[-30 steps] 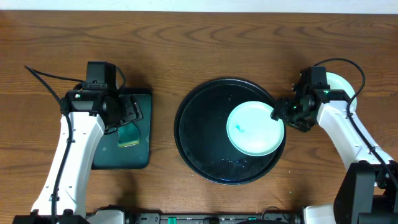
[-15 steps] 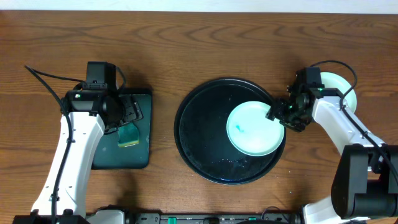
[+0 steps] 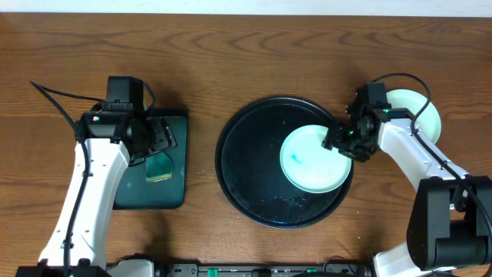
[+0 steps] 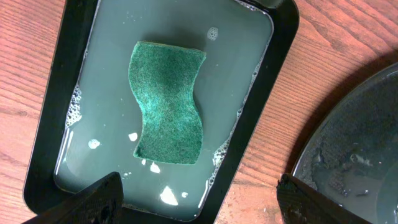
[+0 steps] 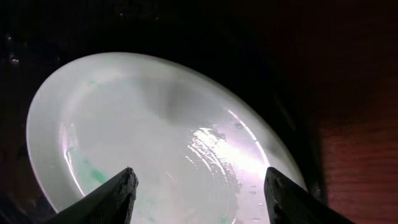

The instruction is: Clean dirty plates on tray and stack at the side

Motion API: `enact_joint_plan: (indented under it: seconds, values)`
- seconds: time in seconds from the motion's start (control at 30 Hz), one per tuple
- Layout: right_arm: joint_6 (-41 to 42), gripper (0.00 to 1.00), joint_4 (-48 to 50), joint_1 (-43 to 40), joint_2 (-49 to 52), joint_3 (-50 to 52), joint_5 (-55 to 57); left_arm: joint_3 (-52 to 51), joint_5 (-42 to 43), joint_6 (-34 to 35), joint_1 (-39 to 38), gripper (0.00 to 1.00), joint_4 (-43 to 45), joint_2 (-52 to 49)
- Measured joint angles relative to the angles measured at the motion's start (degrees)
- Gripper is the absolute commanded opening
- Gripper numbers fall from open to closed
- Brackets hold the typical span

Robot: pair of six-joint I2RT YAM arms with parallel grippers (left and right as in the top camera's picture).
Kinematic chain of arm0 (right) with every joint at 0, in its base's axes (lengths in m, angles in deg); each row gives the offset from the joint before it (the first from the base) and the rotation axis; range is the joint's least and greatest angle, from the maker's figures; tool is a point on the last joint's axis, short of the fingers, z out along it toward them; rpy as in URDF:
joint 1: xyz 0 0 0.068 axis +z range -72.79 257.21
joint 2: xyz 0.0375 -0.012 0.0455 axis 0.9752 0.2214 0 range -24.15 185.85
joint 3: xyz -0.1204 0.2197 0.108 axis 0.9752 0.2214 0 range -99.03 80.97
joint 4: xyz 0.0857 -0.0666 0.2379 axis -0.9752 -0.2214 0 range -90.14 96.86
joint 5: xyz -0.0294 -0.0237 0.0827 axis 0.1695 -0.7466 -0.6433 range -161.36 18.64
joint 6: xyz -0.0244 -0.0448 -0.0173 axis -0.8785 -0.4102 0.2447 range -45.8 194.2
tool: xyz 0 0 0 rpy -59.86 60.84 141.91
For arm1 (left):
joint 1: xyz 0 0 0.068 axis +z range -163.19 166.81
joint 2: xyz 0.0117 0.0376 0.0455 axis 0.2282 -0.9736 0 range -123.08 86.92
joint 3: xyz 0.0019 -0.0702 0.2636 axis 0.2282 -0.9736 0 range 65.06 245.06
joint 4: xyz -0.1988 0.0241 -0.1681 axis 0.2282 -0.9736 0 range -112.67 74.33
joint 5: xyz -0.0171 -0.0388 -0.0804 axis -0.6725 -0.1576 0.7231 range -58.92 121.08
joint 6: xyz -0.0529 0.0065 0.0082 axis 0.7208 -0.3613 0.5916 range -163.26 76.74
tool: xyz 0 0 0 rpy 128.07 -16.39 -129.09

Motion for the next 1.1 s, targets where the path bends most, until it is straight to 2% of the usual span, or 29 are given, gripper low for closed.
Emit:
enact_joint_plan:
  seconds: [0.43, 1.1]
  values:
    - [-3.0, 0.67, 3.3, -0.7, 0.0, -0.5, 0.1, 0.0, 0.0, 0.0, 0.0, 0.80, 0.0, 0.0]
    - [-16.8, 0.72, 1.9, -2.0, 0.0, -3.3, -2.5, 0.0, 0.0, 0.0, 0.0, 0.80, 0.0, 0.0]
